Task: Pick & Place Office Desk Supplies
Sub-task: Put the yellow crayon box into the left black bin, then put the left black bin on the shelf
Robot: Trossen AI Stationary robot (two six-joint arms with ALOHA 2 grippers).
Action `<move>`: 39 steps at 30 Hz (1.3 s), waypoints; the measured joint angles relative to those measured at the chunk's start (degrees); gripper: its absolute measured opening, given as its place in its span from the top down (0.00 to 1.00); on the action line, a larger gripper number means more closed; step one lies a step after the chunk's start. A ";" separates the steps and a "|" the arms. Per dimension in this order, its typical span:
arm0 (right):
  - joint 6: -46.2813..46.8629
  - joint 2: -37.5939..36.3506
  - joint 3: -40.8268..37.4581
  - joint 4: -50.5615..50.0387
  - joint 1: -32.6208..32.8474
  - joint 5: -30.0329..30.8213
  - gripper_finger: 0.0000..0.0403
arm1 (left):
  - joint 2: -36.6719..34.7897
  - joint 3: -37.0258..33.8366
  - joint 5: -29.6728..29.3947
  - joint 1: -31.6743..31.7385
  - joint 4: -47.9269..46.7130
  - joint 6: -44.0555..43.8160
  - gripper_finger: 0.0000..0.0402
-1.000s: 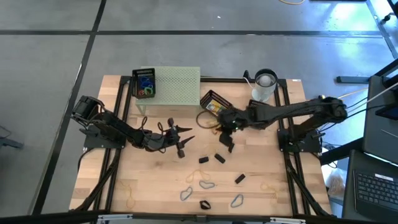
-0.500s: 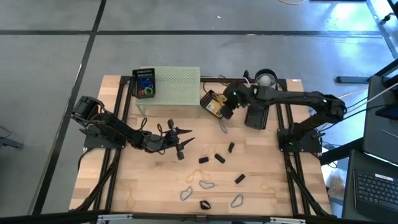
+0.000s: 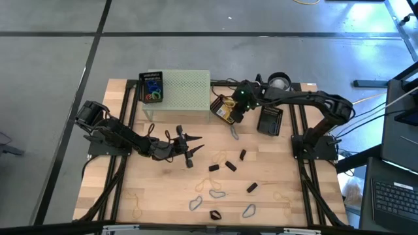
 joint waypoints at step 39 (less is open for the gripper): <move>3.22 -23.30 0.26 -6.97 6.31 5.11 0.55 | 1.77 25.00 7.74 6.29 -36.61 -6.08 0.62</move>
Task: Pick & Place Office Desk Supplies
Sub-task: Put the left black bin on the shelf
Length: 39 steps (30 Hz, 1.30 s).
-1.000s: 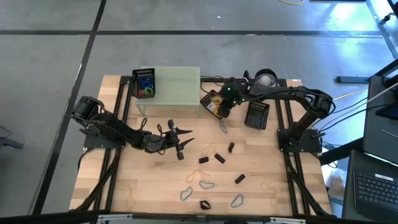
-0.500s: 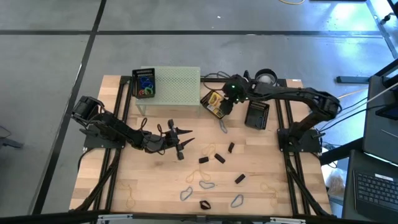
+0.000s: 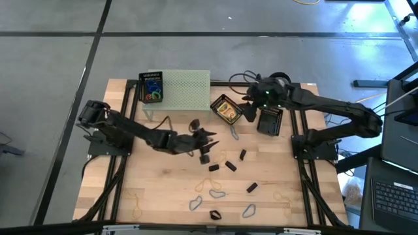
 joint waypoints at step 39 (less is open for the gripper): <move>-44.15 6.38 -17.53 13.93 8.85 12.88 0.59 | 10.66 20.68 -7.76 -6.05 -34.48 -8.34 0.52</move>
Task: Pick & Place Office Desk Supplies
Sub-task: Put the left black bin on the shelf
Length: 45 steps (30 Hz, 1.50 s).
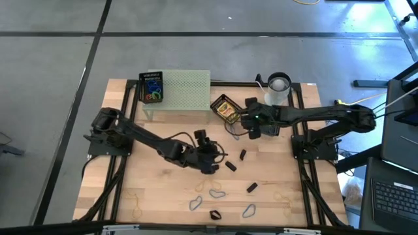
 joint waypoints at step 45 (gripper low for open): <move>-2.41 17.65 10.47 -9.83 -0.16 1.22 0.96 | -1.94 0.00 -1.90 -7.91 -10.68 -11.48 0.54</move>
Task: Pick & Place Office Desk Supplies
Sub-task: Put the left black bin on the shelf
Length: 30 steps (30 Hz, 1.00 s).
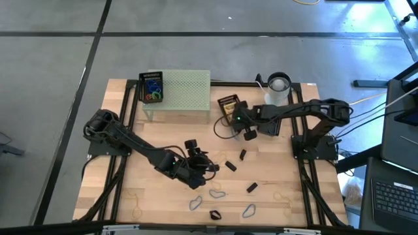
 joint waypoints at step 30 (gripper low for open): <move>19.82 -5.31 8.46 -2.52 25.46 -4.26 0.97 | -3.29 -0.04 -1.02 -3.83 -3.96 -4.33 0.54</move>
